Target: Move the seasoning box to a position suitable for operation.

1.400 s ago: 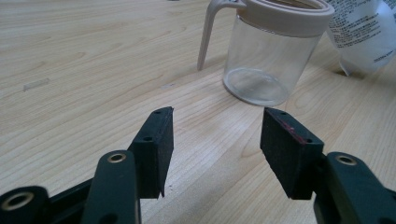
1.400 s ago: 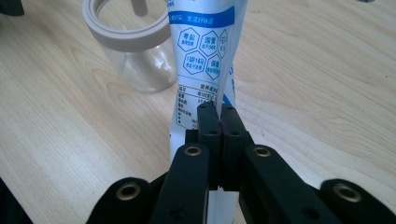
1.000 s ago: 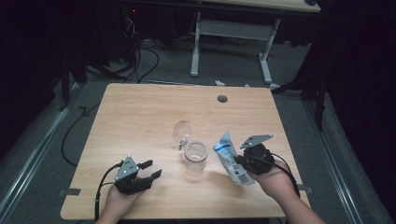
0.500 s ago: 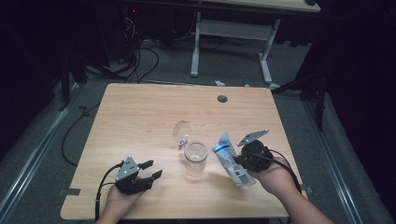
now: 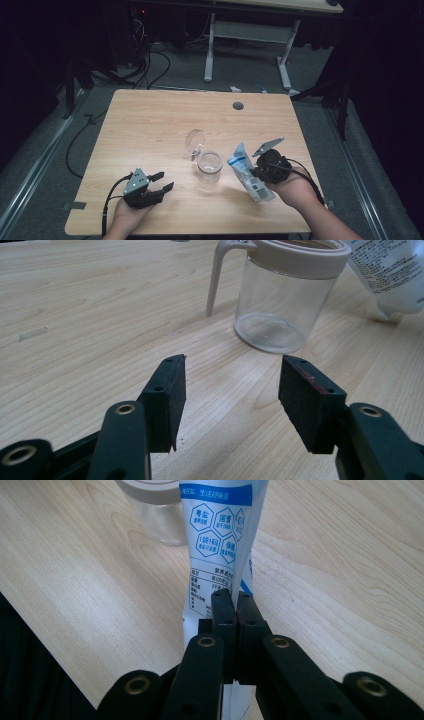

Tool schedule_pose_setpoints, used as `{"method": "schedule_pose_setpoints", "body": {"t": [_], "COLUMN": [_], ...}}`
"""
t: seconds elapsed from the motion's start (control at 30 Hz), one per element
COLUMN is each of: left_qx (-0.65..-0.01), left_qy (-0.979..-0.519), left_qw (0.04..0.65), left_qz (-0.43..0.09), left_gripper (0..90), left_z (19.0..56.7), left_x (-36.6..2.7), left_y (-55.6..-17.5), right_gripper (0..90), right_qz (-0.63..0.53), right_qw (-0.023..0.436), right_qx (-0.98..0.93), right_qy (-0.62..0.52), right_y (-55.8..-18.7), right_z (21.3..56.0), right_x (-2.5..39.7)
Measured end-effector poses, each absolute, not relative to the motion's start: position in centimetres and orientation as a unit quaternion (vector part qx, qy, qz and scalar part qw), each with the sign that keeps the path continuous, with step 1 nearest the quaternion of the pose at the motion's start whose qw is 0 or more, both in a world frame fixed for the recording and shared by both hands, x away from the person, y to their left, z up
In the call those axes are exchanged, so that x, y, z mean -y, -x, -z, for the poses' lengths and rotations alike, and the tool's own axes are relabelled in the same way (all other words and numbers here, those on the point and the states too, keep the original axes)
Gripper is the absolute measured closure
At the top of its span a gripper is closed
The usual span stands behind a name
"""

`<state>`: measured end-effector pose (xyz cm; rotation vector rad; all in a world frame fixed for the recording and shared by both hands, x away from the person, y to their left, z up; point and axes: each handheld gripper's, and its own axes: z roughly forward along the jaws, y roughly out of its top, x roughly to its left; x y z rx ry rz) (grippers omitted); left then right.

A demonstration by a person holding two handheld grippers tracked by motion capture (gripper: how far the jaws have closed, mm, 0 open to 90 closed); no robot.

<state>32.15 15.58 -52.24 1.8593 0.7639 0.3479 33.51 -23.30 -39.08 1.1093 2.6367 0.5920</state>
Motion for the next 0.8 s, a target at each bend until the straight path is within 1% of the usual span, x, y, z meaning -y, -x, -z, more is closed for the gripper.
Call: {"method": "schedule_pose_setpoints", "body": {"t": [0.2,0.37,0.8], "left_qx": [-0.302,-0.29,-0.268], "left_qy": [-0.775,-0.783,-0.79], "left_qw": [0.535,0.53,0.533], "left_qz": [-0.148,-0.149,-0.141], "left_gripper": [44.9,44.5,44.4], "left_z": [52.1,52.2,52.2], "left_x": [-15.2,-14.4,-13.0], "left_y": [-31.7,-31.4,-30.6], "right_gripper": [90.0,90.0,90.0], "right_qz": [-0.2,-0.201,-0.196], "right_qw": [0.111,0.115,0.102], "right_qx": [-0.898,-0.897,-0.897], "right_qy": [-0.376,-0.377,-0.383], "right_y": [-33.4,-33.2,-33.1], "right_z": [38.6,38.3,37.4], "right_x": [23.2,23.2,22.7]}}
